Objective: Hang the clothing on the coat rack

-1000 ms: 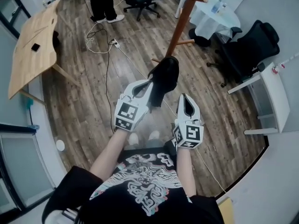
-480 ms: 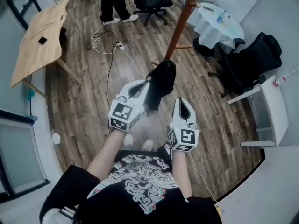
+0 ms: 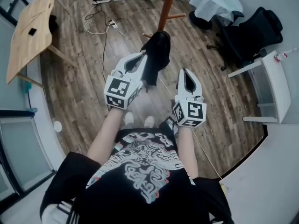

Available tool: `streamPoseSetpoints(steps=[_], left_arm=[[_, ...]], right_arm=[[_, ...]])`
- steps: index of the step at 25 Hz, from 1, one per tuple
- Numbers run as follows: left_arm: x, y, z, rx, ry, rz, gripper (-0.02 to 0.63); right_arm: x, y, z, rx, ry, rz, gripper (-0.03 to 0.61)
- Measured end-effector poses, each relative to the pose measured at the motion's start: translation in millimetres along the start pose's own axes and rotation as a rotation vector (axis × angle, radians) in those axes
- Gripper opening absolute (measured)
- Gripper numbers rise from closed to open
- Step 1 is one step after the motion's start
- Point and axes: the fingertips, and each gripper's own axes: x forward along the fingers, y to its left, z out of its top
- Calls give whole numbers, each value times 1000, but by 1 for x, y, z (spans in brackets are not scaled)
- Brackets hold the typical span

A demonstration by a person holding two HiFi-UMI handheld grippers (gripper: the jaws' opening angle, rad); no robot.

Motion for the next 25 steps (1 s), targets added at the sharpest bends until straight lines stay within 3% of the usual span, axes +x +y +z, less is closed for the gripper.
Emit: streamPoseSetpoints(steps=[9, 25], left_arm=[[10, -5, -2, 5, -1, -8, -11], [19, -6, -6, 5, 16, 21, -11]], right_arm=[[-5, -34, 2, 0, -10, -65, -2], [-2, -58, -5, 19, 0, -68, -2]])
